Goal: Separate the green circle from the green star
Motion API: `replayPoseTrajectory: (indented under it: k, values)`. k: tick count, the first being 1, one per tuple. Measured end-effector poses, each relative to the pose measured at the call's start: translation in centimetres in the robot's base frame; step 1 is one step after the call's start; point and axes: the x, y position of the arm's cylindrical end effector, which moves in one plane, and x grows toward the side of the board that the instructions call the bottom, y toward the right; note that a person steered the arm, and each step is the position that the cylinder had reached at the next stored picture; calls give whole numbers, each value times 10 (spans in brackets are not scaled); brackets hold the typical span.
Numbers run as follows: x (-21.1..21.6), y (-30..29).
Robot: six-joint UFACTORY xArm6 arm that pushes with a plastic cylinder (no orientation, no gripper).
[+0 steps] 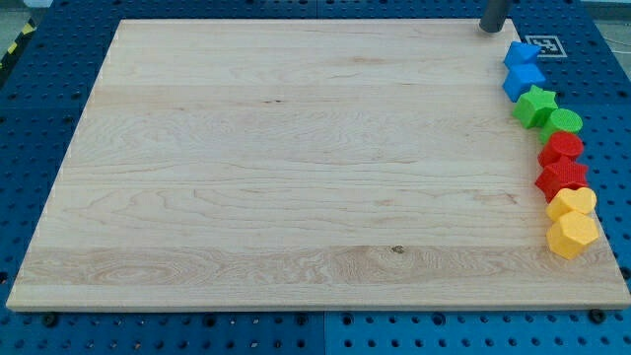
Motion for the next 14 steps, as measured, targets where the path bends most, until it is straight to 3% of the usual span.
replayPoseTrajectory:
  k: [1, 4, 10, 14]
  values:
    - [2, 3]
    - [29, 84]
    - [49, 83]
    - [99, 83]
